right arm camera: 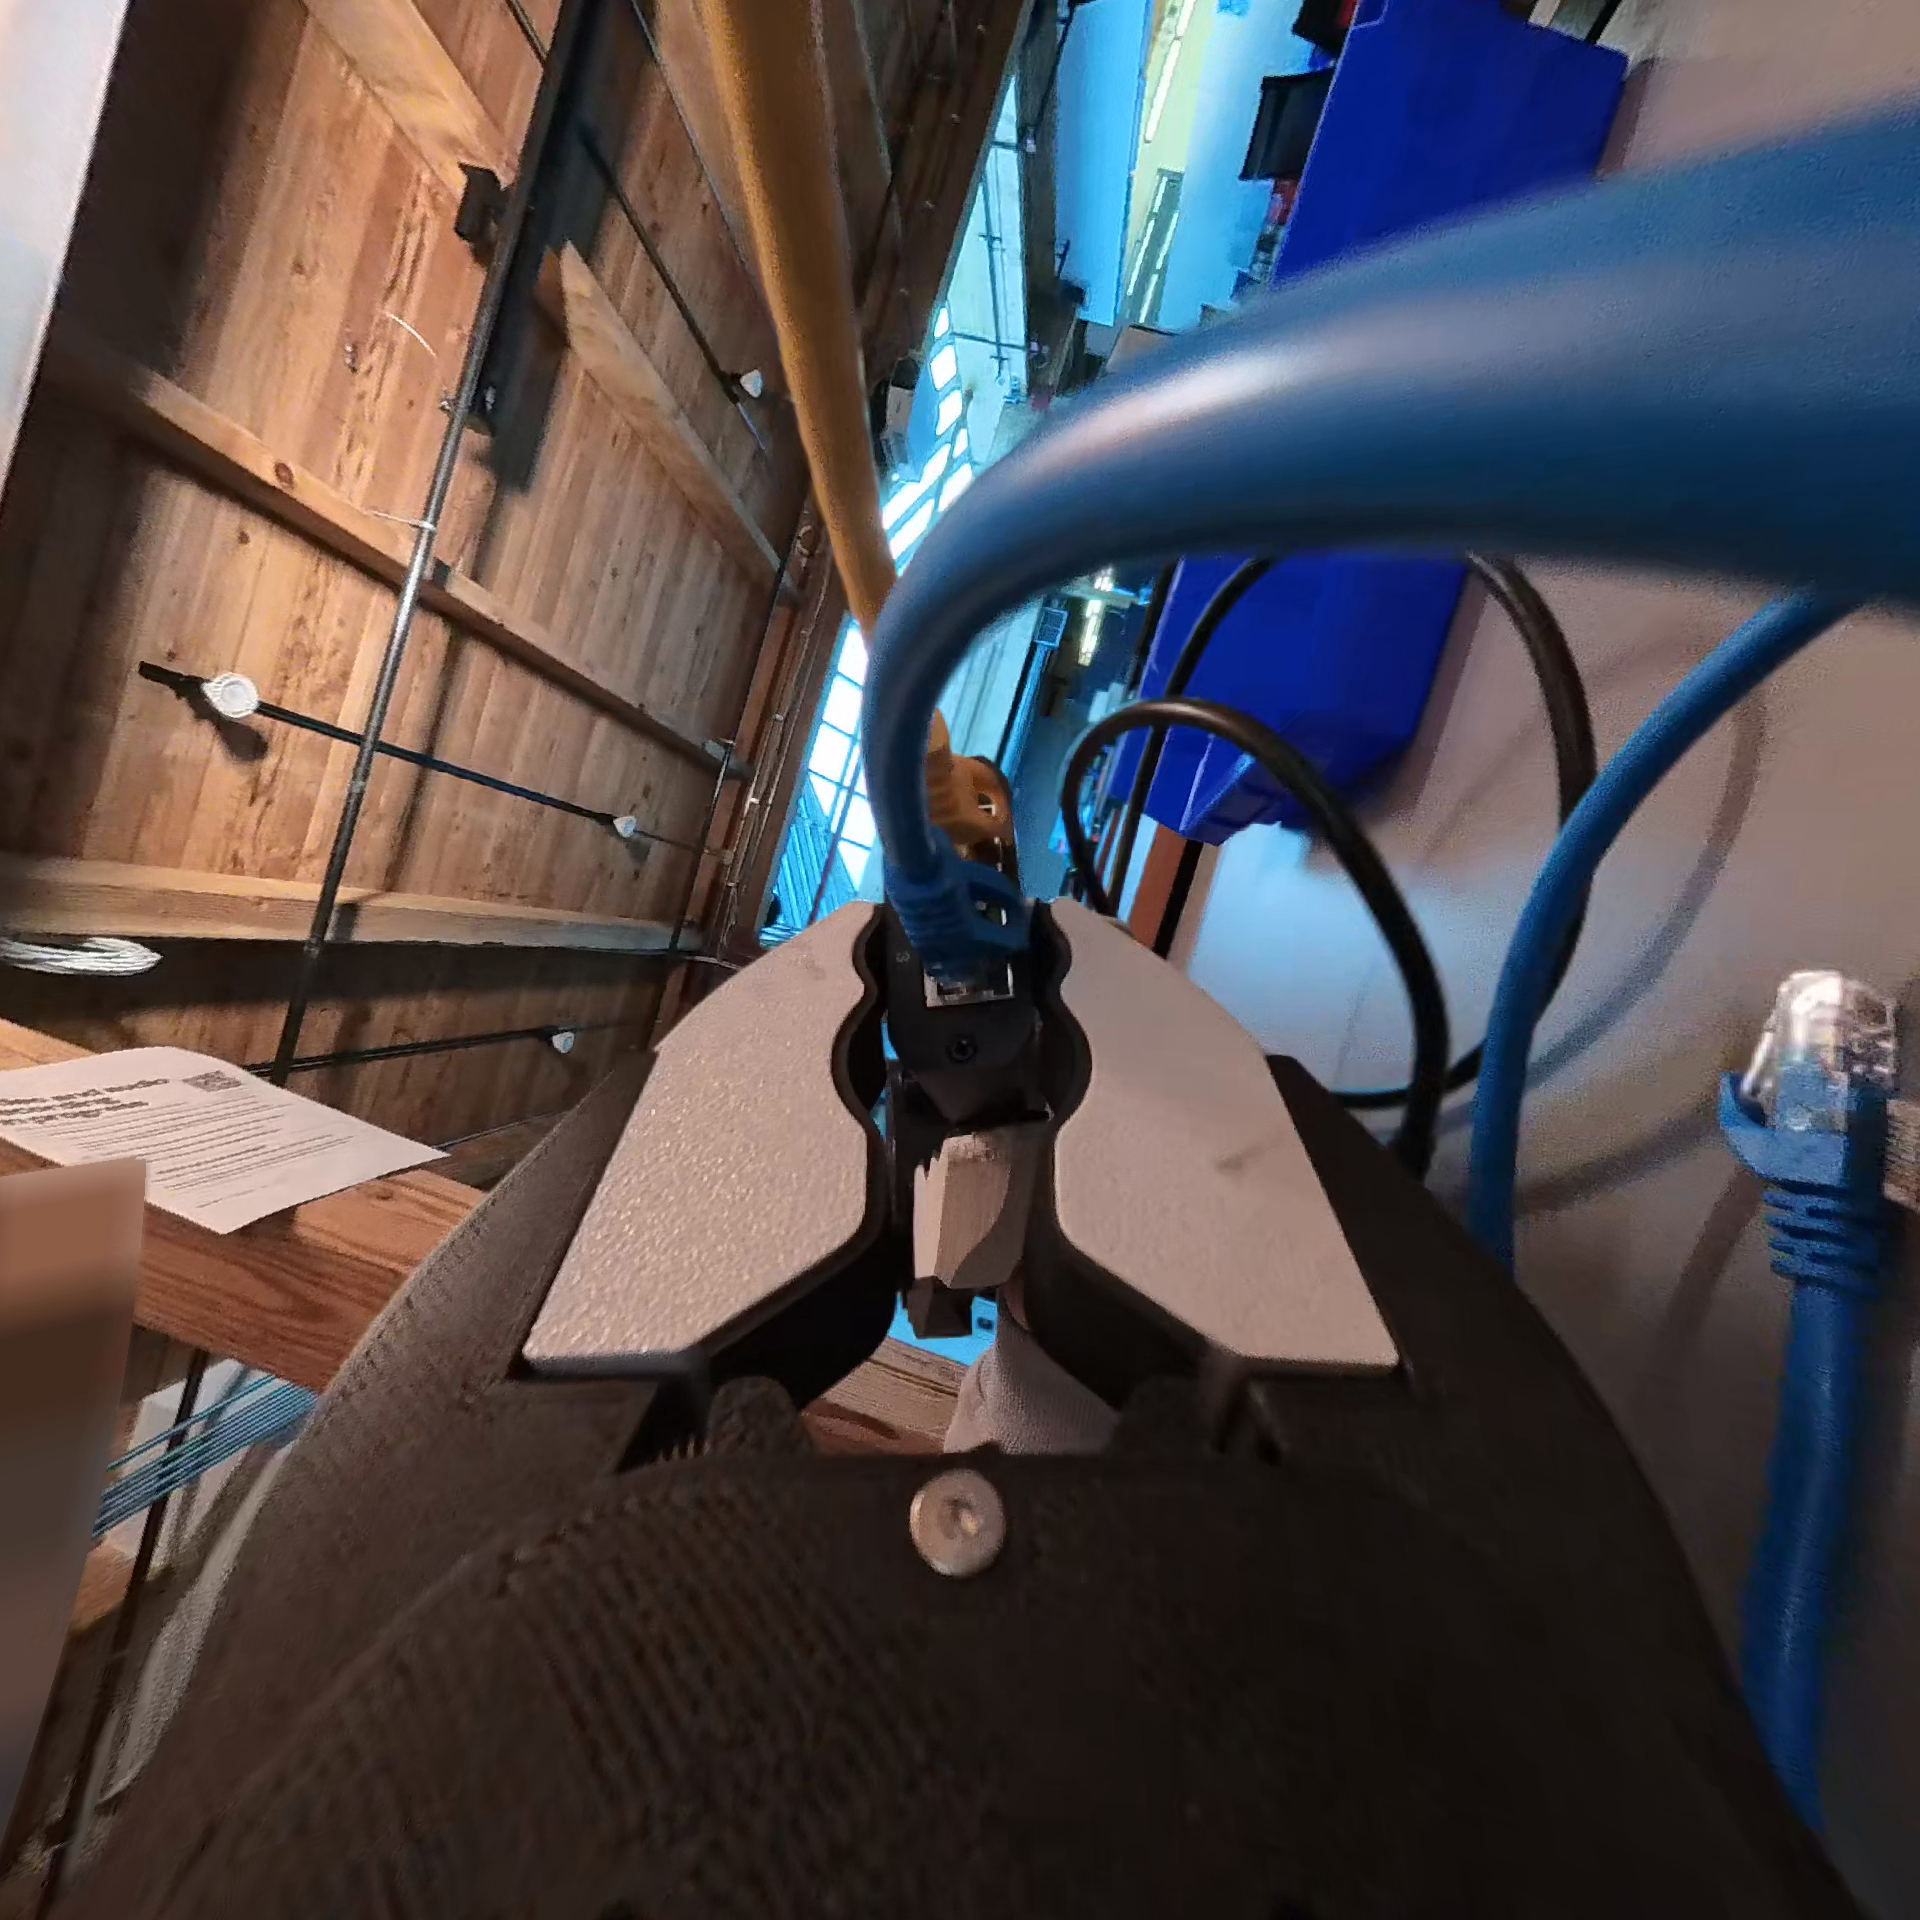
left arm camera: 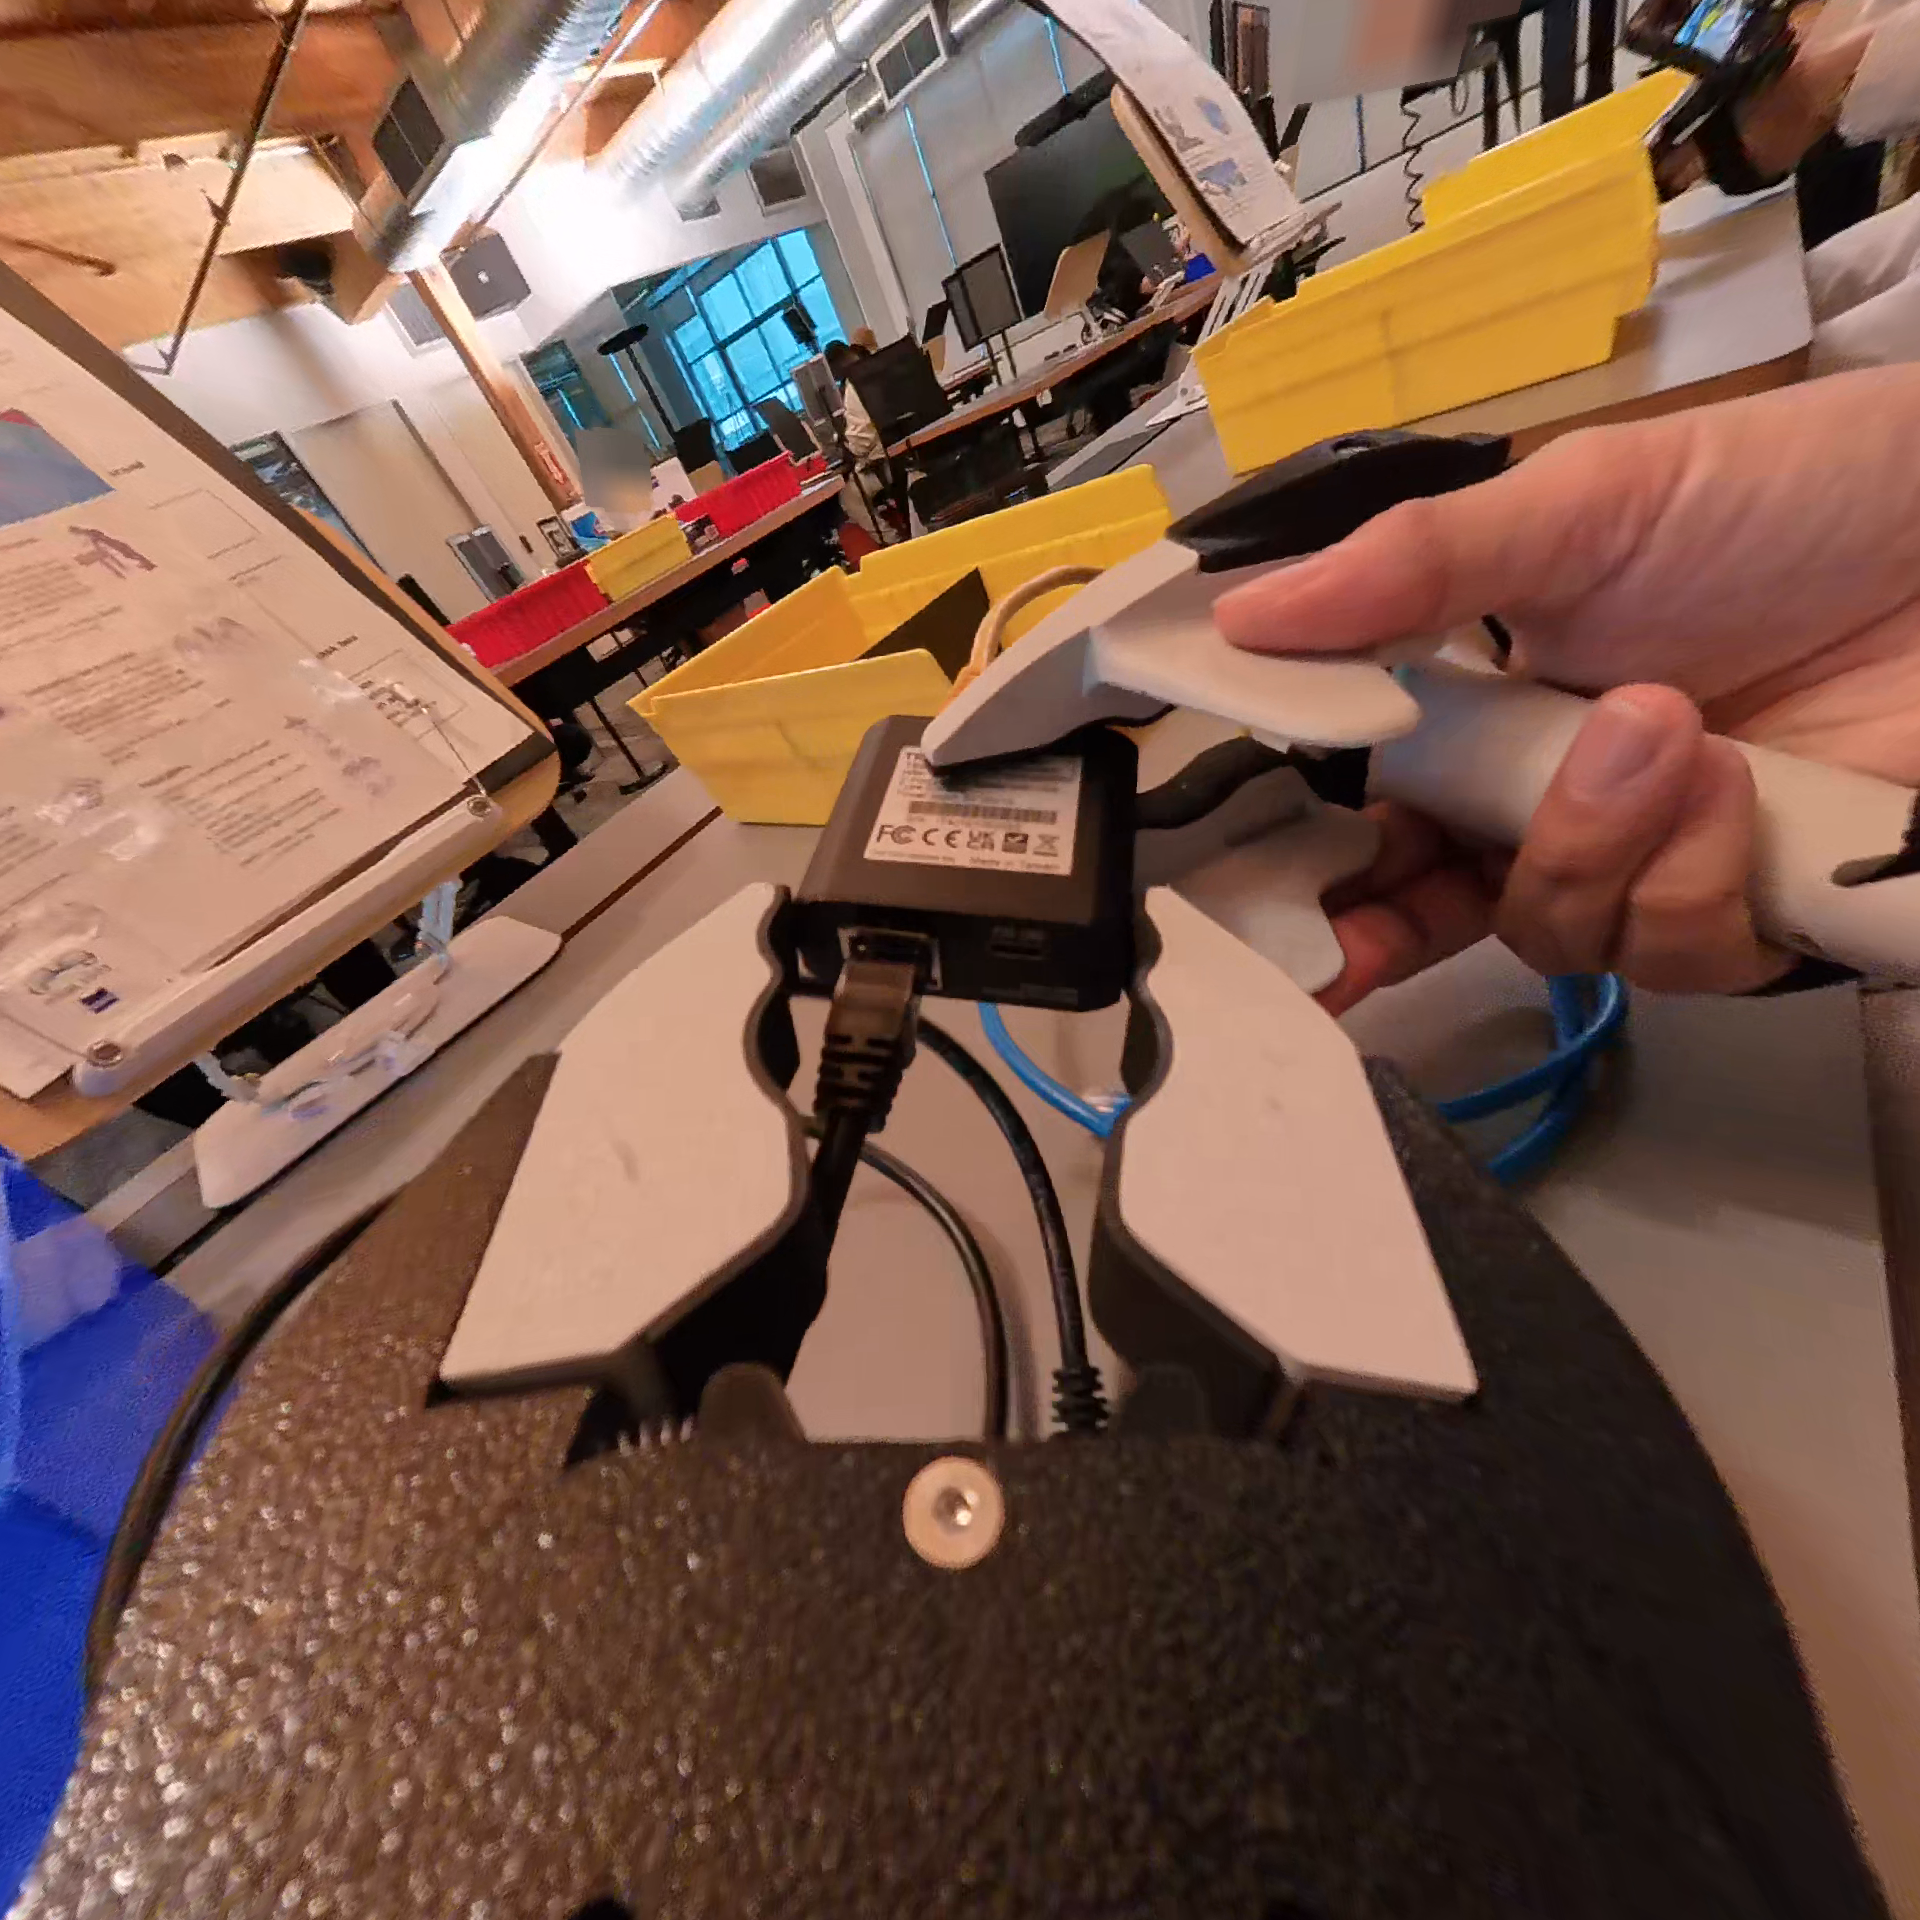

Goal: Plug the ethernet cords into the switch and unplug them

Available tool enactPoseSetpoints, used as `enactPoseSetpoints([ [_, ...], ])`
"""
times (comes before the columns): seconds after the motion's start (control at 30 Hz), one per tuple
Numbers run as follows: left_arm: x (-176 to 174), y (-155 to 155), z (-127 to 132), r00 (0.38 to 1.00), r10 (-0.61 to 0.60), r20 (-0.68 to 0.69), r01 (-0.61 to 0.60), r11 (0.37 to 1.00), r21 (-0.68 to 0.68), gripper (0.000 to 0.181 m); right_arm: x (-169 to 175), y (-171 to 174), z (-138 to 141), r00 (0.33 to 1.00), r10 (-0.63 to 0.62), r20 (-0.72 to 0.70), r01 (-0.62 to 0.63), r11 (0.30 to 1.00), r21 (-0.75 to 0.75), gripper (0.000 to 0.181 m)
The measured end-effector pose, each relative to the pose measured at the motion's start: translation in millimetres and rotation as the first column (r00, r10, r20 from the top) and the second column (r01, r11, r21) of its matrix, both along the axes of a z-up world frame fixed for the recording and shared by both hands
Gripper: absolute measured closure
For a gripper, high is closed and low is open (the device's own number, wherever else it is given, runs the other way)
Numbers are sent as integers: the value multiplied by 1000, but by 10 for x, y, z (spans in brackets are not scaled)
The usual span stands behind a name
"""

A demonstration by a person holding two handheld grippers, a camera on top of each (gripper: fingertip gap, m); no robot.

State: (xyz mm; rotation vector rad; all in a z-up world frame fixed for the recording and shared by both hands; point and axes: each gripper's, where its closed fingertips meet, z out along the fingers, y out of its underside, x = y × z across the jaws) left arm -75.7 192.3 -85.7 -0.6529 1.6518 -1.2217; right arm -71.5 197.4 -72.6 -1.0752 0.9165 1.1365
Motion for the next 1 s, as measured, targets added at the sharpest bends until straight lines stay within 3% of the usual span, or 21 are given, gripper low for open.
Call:
enactPoseSetpoints([
  [0.3, -6, -17, -53, 999, 15, 48, -15, 1000, -17, 120, -53, -24, -20, 999, -35, 14, 36, 997, -67, 156],
  [0.47, -22, -20, -116, 1000, -22, -12, 21, 998, -67, 120, -70, -21, -71, 999, -30, 24, 32, 995, -91, 155],
  [0.73, -189, -1, -46, 978, -206, -18, 197, 956, -216, 120, -223, 39, -22, 982, 100, 157, -84, 991, -103, 157],
  [1.0, -130, -37, -94, 988, -151, -8, 149, 981, -127, 119, -273, 58, -13, 971, 144, 190, -128, 987, -96, 157],
])
